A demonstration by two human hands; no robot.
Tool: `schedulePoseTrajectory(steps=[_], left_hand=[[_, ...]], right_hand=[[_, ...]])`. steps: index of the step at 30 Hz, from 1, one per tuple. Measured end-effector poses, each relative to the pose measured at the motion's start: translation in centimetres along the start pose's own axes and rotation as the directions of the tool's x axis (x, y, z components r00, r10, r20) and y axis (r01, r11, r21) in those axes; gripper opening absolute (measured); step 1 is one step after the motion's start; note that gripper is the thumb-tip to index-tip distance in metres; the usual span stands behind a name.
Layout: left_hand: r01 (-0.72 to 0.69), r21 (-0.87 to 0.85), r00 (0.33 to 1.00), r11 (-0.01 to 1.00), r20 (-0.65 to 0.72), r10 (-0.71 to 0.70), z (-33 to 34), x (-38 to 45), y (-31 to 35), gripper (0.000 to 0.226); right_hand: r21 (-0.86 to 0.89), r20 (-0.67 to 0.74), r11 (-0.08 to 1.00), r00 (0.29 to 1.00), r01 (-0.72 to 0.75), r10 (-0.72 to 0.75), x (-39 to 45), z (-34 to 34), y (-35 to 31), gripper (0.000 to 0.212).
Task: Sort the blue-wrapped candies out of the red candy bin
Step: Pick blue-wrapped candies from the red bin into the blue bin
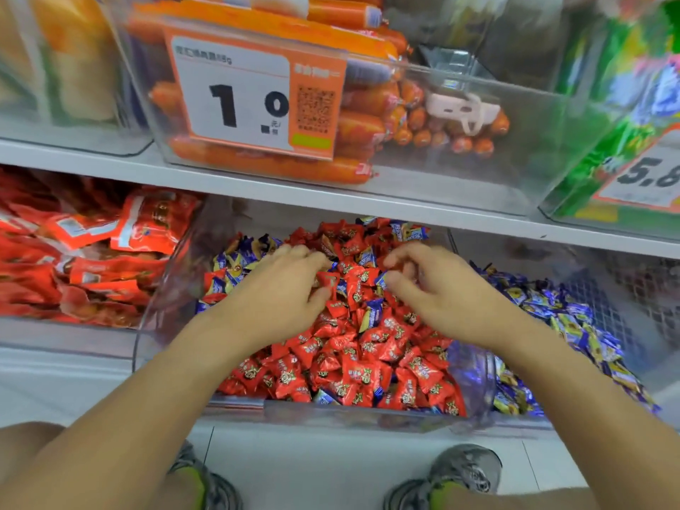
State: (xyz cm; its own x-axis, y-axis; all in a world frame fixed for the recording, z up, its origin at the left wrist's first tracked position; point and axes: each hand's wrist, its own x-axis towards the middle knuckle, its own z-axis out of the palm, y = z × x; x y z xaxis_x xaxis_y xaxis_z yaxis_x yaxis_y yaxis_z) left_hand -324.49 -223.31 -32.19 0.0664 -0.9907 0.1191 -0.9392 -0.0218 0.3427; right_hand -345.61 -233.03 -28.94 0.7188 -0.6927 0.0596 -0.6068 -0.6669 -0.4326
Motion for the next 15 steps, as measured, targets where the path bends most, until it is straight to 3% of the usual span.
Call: schedulePoseTrajectory(steps=[3,7,9,12,15], left_hand=[[0.054,-0.075,0.997,0.996,0.058,-0.05,-0.9,0.3,-0.9,0.038],[0.126,-0.126,0.981,0.984,0.164,-0.105,-1.6,0.5,-1.8,0.05],[0.142,-0.145,0.978,0.979,0.173,-0.116,-1.9,0.4,-1.8,0.049],[0.161,-0.172,0.984,0.972,0.103,-0.144,-2.9,0.2,-1.8,0.042],[0.137,-0.296,0.987,0.945,-0.036,-0.154,-3.8,0.2,-2.2,0.032]], right_hand=[[-0.201,0.092,0.979,0.995,-0.009,0.028,1.3,1.6,0.5,0.045],[-0.128,0.001,0.991,0.999,-0.034,0.035,1.8,1.9,0.7,0.023],[-0.099,-0.045,0.995,0.999,-0.017,0.013,1.5,1.5,0.7,0.024],[0.055,-0.109,0.998,0.993,-0.036,0.041,0.7,0.7,0.3,0.024],[0.199,-0.113,0.979,0.992,-0.041,0.064,0.3,0.3,-0.2,0.011]])
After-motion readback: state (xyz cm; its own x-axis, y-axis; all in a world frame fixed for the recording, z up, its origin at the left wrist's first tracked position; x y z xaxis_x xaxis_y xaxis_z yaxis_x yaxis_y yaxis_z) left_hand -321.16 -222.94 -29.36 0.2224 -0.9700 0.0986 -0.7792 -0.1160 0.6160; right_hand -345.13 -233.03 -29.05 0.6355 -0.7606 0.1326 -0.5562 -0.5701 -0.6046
